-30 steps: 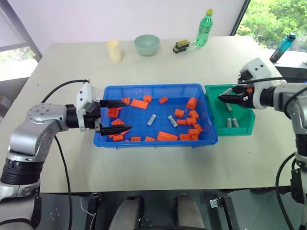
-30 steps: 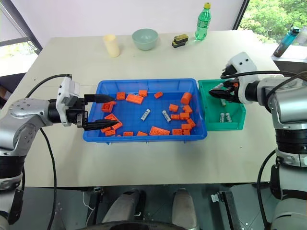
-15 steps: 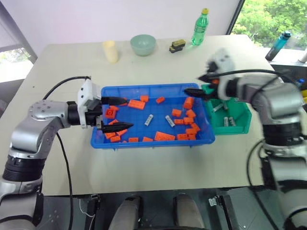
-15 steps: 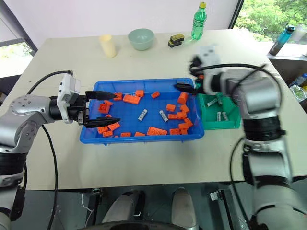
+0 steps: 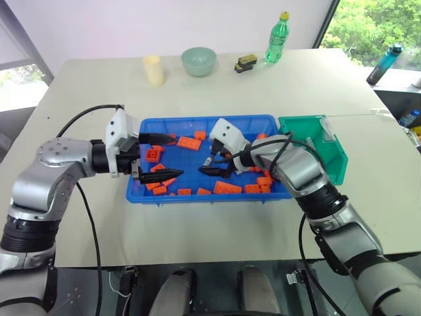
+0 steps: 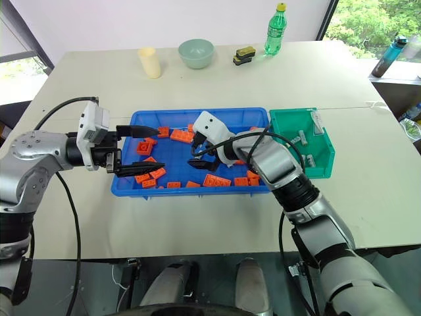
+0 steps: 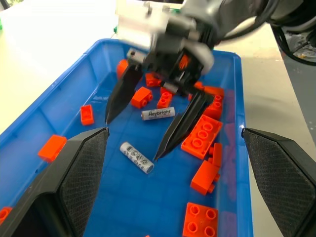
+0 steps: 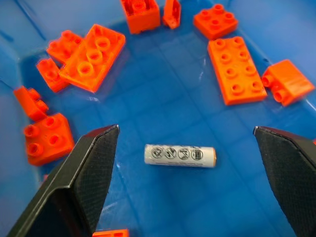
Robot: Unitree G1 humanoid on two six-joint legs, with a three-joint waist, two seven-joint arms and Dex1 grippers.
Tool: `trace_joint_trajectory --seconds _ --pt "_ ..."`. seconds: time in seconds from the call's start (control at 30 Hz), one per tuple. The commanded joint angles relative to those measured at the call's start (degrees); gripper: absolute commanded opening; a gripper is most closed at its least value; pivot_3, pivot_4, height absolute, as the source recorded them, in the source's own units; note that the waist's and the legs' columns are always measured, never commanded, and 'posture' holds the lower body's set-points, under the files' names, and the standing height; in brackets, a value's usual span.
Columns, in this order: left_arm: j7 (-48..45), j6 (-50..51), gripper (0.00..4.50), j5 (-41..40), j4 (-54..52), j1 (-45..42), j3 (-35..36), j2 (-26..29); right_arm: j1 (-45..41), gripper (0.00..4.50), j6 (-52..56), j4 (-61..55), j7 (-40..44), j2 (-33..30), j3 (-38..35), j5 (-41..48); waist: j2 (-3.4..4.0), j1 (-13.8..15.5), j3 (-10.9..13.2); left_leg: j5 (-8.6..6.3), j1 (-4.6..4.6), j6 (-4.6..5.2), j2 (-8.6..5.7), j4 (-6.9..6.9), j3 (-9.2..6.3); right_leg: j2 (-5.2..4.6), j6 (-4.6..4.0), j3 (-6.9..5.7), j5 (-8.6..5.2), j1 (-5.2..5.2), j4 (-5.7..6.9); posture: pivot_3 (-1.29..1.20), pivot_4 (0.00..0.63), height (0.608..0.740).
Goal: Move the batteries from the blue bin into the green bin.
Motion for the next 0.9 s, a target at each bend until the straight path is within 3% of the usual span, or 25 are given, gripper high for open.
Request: trace_joint_trajectory --seconds 0.03,0.43,0.6,0.77,0.9 --pt "0.56 0.09 4.50 -0.61 -1.76 0.24 1.99 1.00 -0.13 4.47 -3.07 2.38 0.18 1.77 0.37 -1.40 0.00 0.01 0.00 0.00 0.00 0.00 0.00 0.00 0.00 0.00 0.00 0.00 0.00 0.00 -0.01 0.00 0.150 0.727" --pt "0.76 0.06 4.50 -0.62 -1.64 -0.08 1.65 0.98 1.44 4.47 -4.36 8.07 -1.28 5.52 -1.30 -3.18 0.00 -0.03 0.00 0.00 0.00 -0.01 0.00 0.00 -0.01 0.01 0.00 0.00 0.00 0.00 0.00 0.00 0.150 0.727" --pt "0.58 -0.02 4.50 -0.53 -1.33 -0.48 1.25 0.72 1.49 2.24 -0.36 0.23 1.04 4.16 -4.37 0.40 0.00 0.03 0.00 0.00 0.00 -0.01 0.00 0.00 -0.01 0.01 0.00 0.00 0.00 0.00 0.00 0.00 0.150 0.727" --pt "0.42 -0.08 4.50 -0.55 -1.15 -0.61 0.97 0.45 -4.35 2.24 12.57 -9.99 3.14 -3.55 -18.56 9.27 0.00 0.17 0.00 0.01 -0.07 -0.01 -0.02 0.04 -0.02 -0.01 0.00 0.00 0.00 -0.01 0.00 0.00 0.150 0.727" --pt "0.00 -0.77 4.50 -0.10 -0.15 -0.77 0.59 0.12 -4.94 2.24 13.83 -8.39 4.37 -15.87 -23.94 9.08 -0.03 1.24 -0.02 0.00 -0.07 -0.01 -0.07 0.05 -0.11 -0.01 0.00 -0.01 0.00 0.05 -0.05 0.00 0.150 0.727"
